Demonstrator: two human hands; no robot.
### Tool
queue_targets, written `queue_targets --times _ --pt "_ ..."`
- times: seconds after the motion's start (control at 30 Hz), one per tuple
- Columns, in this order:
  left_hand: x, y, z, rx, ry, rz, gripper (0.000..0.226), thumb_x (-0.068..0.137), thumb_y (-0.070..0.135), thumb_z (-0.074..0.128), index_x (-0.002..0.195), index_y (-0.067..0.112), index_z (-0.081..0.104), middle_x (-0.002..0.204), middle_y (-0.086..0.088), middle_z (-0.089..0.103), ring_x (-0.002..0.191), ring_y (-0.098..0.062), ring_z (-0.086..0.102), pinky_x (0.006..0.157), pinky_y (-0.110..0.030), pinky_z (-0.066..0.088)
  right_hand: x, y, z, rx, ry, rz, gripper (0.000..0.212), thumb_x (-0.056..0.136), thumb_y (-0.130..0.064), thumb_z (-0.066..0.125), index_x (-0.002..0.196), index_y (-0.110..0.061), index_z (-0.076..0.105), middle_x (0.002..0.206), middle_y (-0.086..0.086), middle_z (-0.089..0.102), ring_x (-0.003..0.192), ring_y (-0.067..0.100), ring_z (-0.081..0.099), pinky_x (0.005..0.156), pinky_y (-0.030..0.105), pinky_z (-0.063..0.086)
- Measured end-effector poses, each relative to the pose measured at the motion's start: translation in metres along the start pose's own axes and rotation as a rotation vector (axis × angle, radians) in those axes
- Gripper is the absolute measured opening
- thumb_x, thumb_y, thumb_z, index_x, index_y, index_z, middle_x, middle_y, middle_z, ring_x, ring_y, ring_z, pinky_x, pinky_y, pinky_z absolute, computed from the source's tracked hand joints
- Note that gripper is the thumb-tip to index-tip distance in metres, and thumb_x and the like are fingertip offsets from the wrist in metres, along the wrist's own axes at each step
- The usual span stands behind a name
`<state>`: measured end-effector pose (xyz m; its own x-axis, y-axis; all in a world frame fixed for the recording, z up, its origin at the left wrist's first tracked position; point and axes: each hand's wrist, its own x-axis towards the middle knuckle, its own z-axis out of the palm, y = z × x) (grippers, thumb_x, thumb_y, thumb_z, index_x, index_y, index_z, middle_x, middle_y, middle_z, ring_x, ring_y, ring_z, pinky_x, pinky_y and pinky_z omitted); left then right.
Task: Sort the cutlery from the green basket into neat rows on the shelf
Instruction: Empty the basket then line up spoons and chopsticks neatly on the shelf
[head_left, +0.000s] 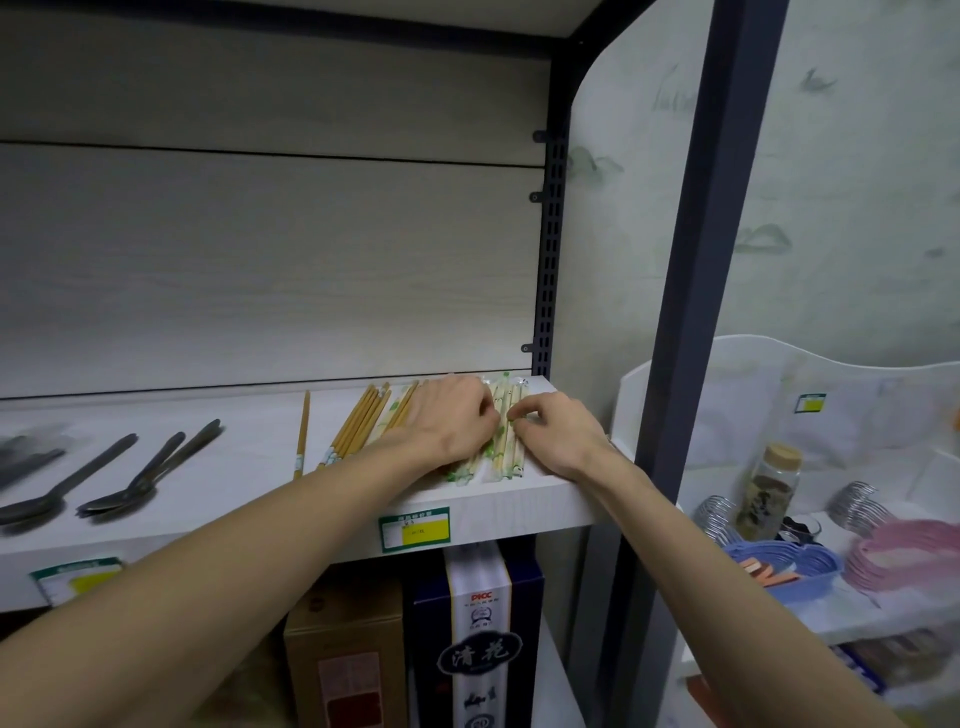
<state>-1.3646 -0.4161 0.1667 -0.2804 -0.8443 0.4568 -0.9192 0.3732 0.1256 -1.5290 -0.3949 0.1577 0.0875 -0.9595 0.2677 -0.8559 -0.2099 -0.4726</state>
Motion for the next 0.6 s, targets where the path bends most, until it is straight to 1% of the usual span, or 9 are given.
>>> queue_targets --times 0.07,0.17,0.23,0.3,0.4,0.47,0.5,0.53,0.6 --pt "0.000 -0.002 -0.001 0.005 -0.020 0.029 0.029 0.090 0.031 0.051 0.097 0.024 0.077 0.090 0.001 0.073 0.080 -0.024 0.065 0.065 -0.034 0.051 0.000 0.000 0.000 0.007 0.006 -0.001 0.031 0.096 -0.025 0.051 0.119 -0.029 0.072 0.125 -0.001 0.069 0.116 0.020 0.062 0.095 0.033 0.050" --pt "-0.002 -0.005 -0.001 -0.007 -0.075 0.073 0.029 0.092 0.027 0.049 0.103 0.025 0.076 0.095 0.003 0.073 0.087 -0.022 0.065 0.073 -0.037 0.054 -0.001 0.000 -0.001 0.009 0.014 -0.005 0.030 0.096 -0.024 0.052 0.118 -0.027 0.072 0.124 -0.001 0.070 0.115 0.020 0.062 0.094 0.032 0.050" --pt "-0.003 -0.008 -0.002 -0.047 -0.094 0.071 0.029 0.095 0.028 0.049 0.106 0.026 0.075 0.100 0.004 0.073 0.090 -0.020 0.064 0.075 -0.037 0.053 -0.001 0.000 -0.001 0.003 0.009 -0.015 0.030 0.095 -0.024 0.052 0.118 -0.027 0.072 0.125 -0.001 0.070 0.116 0.020 0.062 0.095 0.033 0.050" --pt "-0.004 -0.011 -0.001 -0.055 -0.109 0.071 0.028 0.097 0.029 0.049 0.108 0.025 0.075 0.101 0.004 0.074 0.089 -0.019 0.064 0.078 -0.039 0.055 0.000 0.001 0.001 -0.003 0.006 -0.027 0.032 0.096 -0.024 0.052 0.122 -0.025 0.071 0.129 -0.001 0.068 0.119 0.021 0.060 0.098 0.033 0.049" --pt "-0.006 -0.014 -0.001 -0.062 -0.118 0.057 0.029 0.097 0.031 0.049 0.108 0.023 0.075 0.099 0.002 0.074 0.091 -0.022 0.065 0.080 -0.038 0.054 0.003 0.002 0.003 -0.016 0.019 -0.085 0.038 0.099 -0.029 0.052 0.135 -0.024 0.062 0.146 -0.001 0.056 0.133 0.022 0.051 0.109 0.035 0.041" --pt "-0.007 -0.014 0.000 -0.096 -0.113 0.035 0.029 0.098 0.029 0.048 0.107 0.020 0.074 0.100 -0.001 0.074 0.093 -0.024 0.066 0.079 -0.037 0.052 0.005 0.001 0.004 -0.021 -0.011 -0.130 0.041 0.100 -0.031 0.051 0.141 -0.024 0.057 0.156 0.001 0.043 0.143 0.023 0.041 0.116 0.040 0.034" --pt "-0.008 -0.014 0.000 -0.119 -0.112 0.024 0.029 0.099 0.028 0.048 0.110 0.019 0.074 0.104 -0.002 0.074 0.097 -0.024 0.066 0.082 -0.037 0.051 0.007 0.000 0.006 -0.034 -0.037 -0.142 0.042 0.101 -0.032 0.050 0.142 -0.025 0.056 0.159 0.002 0.039 0.145 0.023 0.038 0.117 0.042 0.032" --pt "-0.009 -0.015 -0.001 -0.142 -0.112 0.019 0.030 0.100 0.026 0.047 0.114 0.018 0.073 0.110 -0.003 0.073 0.102 -0.025 0.065 0.086 -0.037 0.051 0.008 0.000 0.007 -0.049 -0.063 -0.147 0.042 0.101 -0.034 0.049 0.141 -0.025 0.057 0.158 0.002 0.041 0.144 0.024 0.038 0.117 0.043 0.032" --pt "-0.010 -0.018 -0.003 -0.164 -0.132 0.035 0.034 0.099 0.020 0.046 0.122 0.017 0.070 0.122 -0.004 0.071 0.113 -0.026 0.063 0.095 -0.040 0.050 0.009 0.000 0.009 -0.067 -0.098 -0.130 0.040 0.101 -0.039 0.047 0.136 -0.029 0.062 0.149 -0.001 0.053 0.136 0.023 0.049 0.112 0.042 0.038"
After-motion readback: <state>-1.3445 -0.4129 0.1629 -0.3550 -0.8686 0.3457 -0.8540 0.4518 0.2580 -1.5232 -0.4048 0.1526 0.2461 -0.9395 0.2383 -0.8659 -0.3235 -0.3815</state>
